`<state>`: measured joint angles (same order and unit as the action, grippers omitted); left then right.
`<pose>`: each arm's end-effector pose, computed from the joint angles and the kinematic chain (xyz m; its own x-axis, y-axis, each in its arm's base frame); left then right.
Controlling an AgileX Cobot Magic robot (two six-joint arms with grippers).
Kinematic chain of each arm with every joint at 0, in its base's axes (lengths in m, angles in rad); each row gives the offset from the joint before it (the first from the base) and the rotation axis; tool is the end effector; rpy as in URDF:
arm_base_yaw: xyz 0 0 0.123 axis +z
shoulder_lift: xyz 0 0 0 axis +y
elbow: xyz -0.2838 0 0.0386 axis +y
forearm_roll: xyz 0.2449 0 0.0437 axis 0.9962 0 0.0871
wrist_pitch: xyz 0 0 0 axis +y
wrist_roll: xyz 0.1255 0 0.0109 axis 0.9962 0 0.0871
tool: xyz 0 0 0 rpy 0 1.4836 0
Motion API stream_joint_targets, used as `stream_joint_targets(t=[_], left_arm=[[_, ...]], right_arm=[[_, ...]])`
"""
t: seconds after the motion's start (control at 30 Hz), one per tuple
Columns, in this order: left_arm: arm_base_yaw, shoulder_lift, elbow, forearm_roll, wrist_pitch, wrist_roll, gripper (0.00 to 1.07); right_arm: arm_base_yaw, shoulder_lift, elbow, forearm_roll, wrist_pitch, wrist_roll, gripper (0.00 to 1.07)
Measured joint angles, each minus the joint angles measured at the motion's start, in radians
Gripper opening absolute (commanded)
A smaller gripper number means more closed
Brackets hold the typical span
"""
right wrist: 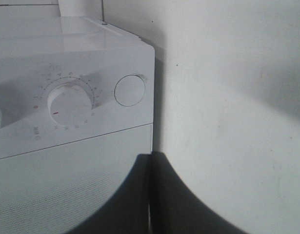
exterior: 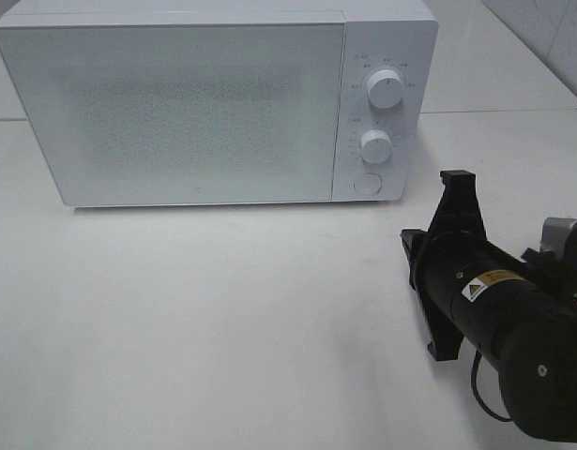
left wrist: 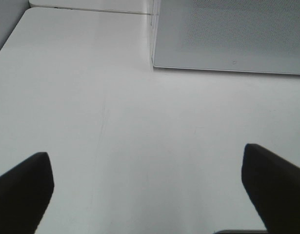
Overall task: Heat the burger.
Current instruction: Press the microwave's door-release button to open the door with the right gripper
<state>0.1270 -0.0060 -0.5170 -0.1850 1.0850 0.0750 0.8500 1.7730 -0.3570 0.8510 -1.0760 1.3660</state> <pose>0.0197 -0.0182 0.2640 -0.4474 -0.0692 -0.8917 0.0136 0.9964 -0.0842 0.2349 0.1411 0.1174 -0.0802 0.9967 -0.0126 0.3200 0.0377 0.9467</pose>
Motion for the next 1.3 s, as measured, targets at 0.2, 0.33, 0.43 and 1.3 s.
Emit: stream_joint_targets(t=[0.2,0.33,0.43,1.3], left_arm=[[0.000,0.000,0.000,0.000,0.000,0.000,1.02],[0.000,0.000,0.000,0.000,0.000,0.000,1.02],[0.000,0.000,0.000,0.000,0.000,0.000,1.02],[0.000,0.000,0.000,0.000,0.000,0.000,1.02]], right_arm=[[-0.038,0.064,-0.048,-0.104,-0.001,0.052,0.00],[-0.068,0.086,-0.077,-0.149,-0.003,0.072,0.00],[-0.110,0.116,-0.114,-0.174,-0.001,0.095,0.00],[-0.309,0.285,-0.355,-0.372,0.099,0.158,0.00]])
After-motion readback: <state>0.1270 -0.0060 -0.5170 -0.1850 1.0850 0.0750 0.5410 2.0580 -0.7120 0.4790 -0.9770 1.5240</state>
